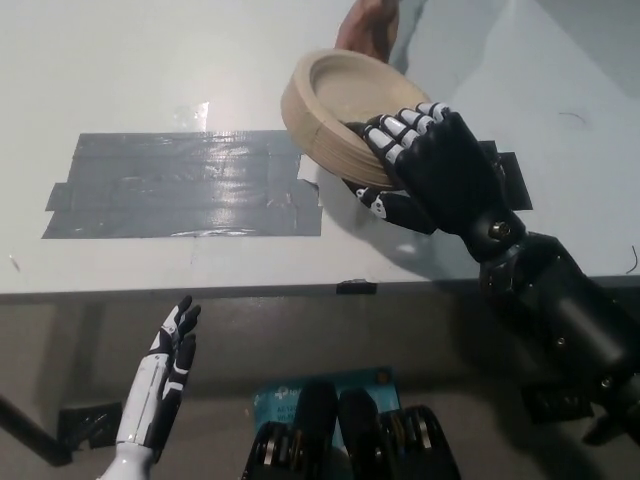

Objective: A stack of plates is kept in the middle of the desk close to the robot and the robot grabs the stack with its right hand, picks it up and hands it to a person.

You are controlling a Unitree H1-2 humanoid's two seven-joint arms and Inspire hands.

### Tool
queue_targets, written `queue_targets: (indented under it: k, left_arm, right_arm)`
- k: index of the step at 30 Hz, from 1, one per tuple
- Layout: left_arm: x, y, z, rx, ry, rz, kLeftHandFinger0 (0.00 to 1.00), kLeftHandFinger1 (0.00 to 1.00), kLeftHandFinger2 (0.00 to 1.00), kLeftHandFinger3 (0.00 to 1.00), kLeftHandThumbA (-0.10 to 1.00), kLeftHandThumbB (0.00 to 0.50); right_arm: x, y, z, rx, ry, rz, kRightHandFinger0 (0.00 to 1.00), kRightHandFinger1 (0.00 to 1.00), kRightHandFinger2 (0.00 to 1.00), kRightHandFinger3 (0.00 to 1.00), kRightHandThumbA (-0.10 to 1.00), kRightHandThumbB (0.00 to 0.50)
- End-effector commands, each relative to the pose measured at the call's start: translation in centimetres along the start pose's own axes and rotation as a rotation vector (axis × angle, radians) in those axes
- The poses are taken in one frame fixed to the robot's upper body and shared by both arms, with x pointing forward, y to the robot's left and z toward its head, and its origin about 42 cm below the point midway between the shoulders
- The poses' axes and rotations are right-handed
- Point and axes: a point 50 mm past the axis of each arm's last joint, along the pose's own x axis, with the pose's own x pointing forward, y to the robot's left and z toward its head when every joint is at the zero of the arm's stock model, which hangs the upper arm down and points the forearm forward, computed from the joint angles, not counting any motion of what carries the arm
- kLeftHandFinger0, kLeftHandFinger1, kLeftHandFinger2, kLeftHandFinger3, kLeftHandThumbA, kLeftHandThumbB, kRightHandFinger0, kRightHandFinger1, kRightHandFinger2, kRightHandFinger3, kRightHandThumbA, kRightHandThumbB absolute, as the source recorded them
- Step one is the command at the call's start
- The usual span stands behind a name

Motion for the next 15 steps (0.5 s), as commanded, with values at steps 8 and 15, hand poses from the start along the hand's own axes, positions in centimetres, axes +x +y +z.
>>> queue_targets:
  k: [8,15]
  left_arm:
    - [-0.8,0.1,0.3,0.013,-0.018,-0.014,1.0,1.0,1.0,1.0,1.0,0.0]
    - [-0.3,0.2,0.6,0.016,-0.03,-0.015,1.0,1.0,1.0,1.0,1.0,0.0]
  right_arm:
    - [5.6,-1.3,-1.9,-0.062,-0.027,-0.098,0.0,0.0,0.54,0.2,-0.1,0.308]
    - [8.4,-0.5,-3.3,-0.077,-0.018,-0.057,0.0,0.0,0.52,0.17,-0.1,0.323]
